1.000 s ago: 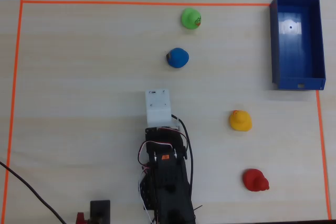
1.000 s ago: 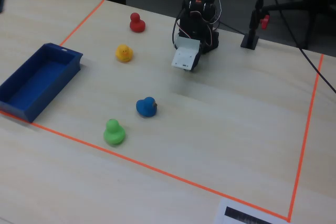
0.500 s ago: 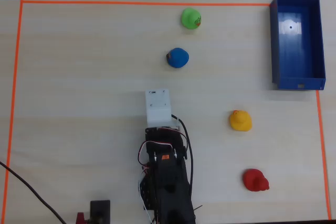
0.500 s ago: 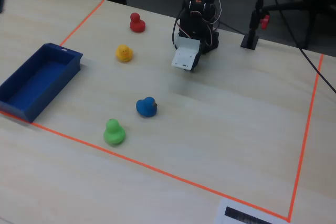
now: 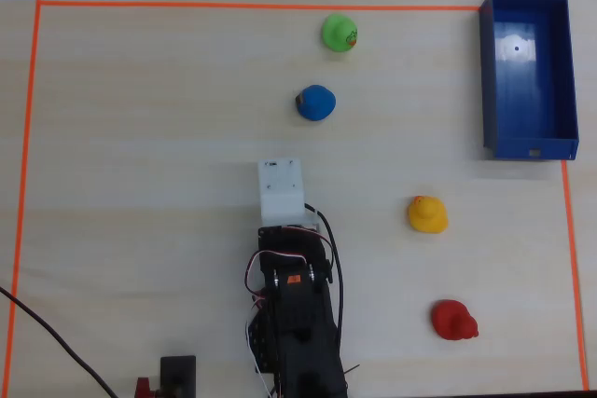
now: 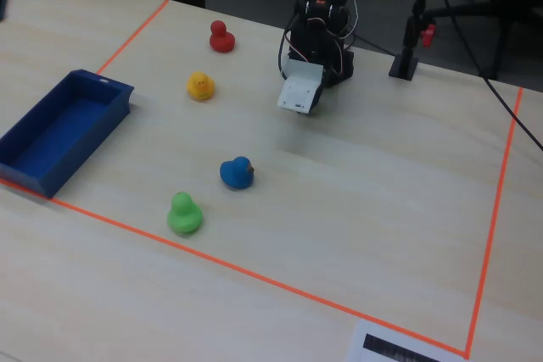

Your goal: Grasp yellow duck and put it into box.

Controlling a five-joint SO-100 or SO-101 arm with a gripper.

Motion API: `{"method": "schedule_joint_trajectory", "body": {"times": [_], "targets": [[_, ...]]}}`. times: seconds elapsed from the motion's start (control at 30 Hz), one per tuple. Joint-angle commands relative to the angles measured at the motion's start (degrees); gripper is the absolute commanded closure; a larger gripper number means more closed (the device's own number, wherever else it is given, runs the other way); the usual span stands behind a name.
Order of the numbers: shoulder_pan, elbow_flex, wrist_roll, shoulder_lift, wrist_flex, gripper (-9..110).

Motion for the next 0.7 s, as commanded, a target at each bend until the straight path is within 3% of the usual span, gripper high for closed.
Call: {"method": "schedule_joint_trajectory", "body": {"times": [0.0, 0.17, 0.33, 0.4, 0.67], "targets": [[2.3, -1.9, 1.2, 0.0, -5.9, 101], [6.5, -11.0, 1.8, -4.1, -15.1, 98], [14.2, -28.9, 8.3, -25.8, -28.0, 94], [19.3, -37.9, 14.2, -34.0, -29.3, 90], [41.9, -58.6, 18.4, -51.9, -28.0, 89]]}}
